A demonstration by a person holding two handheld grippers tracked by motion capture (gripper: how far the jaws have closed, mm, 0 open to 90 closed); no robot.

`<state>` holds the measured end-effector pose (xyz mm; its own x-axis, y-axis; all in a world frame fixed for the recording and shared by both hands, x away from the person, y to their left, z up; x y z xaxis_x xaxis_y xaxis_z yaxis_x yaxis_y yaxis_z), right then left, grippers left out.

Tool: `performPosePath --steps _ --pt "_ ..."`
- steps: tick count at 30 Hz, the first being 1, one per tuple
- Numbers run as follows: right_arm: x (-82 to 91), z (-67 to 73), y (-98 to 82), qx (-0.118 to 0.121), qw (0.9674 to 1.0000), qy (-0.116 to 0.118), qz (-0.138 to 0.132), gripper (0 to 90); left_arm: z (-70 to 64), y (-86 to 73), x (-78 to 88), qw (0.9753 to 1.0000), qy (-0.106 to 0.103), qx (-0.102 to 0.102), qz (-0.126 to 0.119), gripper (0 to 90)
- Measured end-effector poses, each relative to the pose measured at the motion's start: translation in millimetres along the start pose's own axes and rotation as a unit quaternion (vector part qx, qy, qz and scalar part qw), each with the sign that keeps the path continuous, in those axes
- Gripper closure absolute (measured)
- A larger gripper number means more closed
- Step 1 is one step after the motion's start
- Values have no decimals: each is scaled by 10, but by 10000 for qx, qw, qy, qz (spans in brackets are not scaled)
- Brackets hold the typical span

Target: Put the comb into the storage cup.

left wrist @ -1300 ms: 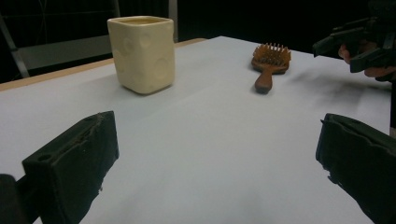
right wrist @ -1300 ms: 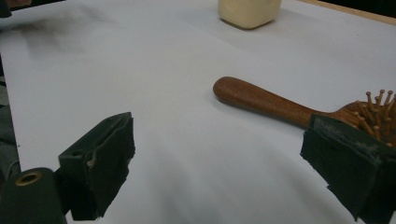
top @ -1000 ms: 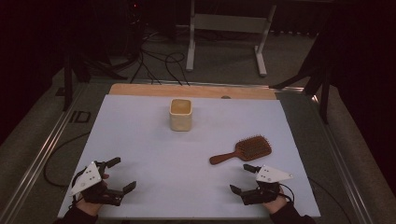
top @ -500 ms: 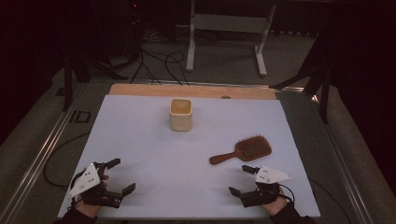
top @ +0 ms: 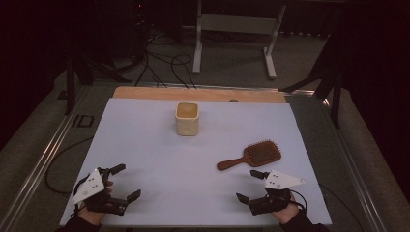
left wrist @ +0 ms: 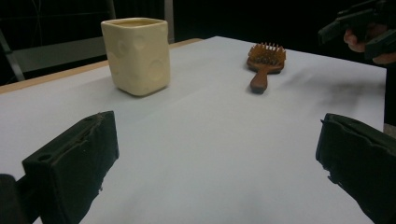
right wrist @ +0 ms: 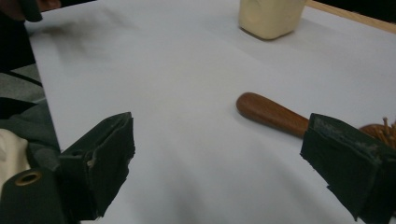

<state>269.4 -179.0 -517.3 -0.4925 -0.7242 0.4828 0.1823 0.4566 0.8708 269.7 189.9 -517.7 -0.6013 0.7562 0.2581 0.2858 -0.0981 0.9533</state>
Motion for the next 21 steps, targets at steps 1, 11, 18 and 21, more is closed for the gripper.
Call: performPosePath --steps 1,11,18,21 --pt "2 4 25 -2 10000 -2 19 91 1 0 -1 10000 -2 1 3 1" --pt "17 -6 253 70 10000 17 -61 91 -9 4 0 10000 -18 -13 7 2" --pt "-3 -116 482 244 9997 -21 -91 91 -11 11 4 10000 -18 26 -17 2" --pt "-33 -168 553 289 9995 -21 -80 92 -14 8 2 10000 -28 11 0 1"
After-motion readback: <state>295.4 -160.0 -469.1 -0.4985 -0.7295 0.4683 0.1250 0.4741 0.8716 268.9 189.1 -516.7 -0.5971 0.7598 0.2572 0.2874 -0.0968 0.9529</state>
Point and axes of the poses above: each handheld gripper's, and its own axes: x roughly backward along the jaws, y roughly out of its top, z roughly to its left, the point moved 9 cm from there along -x, roughly forward along the jaws, and after that the axes turned 8 degrees about x, right-handed, at the moved point
